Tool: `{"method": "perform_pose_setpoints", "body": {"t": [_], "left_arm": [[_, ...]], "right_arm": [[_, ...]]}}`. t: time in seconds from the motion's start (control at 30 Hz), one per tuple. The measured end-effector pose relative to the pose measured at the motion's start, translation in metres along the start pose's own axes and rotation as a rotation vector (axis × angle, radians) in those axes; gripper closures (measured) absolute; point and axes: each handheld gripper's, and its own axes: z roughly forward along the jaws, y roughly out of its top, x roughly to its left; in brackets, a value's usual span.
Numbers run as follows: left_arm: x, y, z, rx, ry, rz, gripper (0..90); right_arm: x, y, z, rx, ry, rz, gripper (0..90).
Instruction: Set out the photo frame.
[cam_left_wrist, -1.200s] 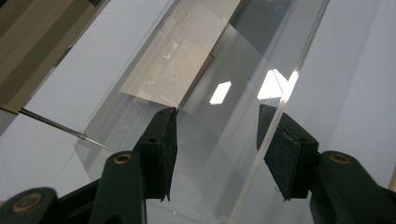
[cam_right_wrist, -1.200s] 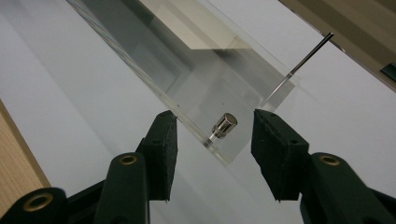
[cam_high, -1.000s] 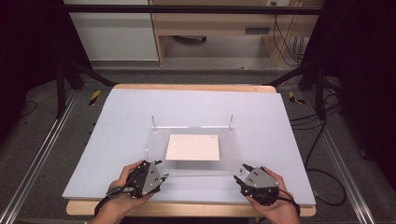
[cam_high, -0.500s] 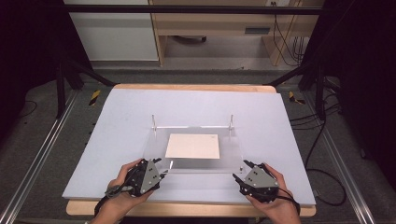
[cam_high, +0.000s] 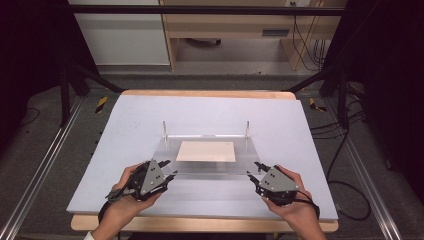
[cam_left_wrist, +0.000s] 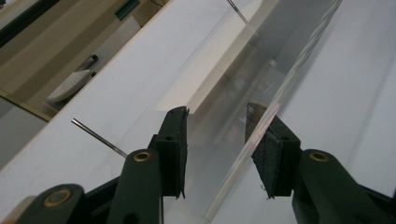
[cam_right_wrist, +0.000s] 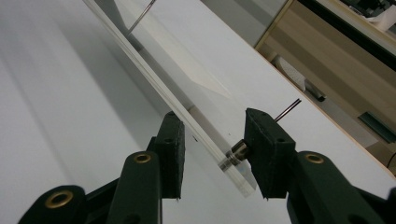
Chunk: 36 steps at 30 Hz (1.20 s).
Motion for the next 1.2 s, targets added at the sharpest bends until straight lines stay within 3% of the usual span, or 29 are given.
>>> {"method": "perform_pose_setpoints", "body": {"t": [0.2,0.5,0.97,1.2], "left_arm": [[0.016,0.013,-0.002,0.001,-0.002,-0.007,62.7],[0.037,0.026,-0.003,0.008,-0.016,-0.024,62.1],[0.081,0.056,0.005,0.032,-0.052,-0.034,59.9],[0.095,0.065,0.009,0.044,-0.066,-0.033,59.5]], "right_arm": [[-0.017,0.018,0.001,0.023,0.028,0.032,60.0],[-0.034,0.041,0.004,0.066,0.061,0.063,60.4],[-0.075,0.067,0.017,0.037,0.089,0.116,57.8],[-0.085,0.072,0.024,0.001,0.078,0.144,54.5]]}}
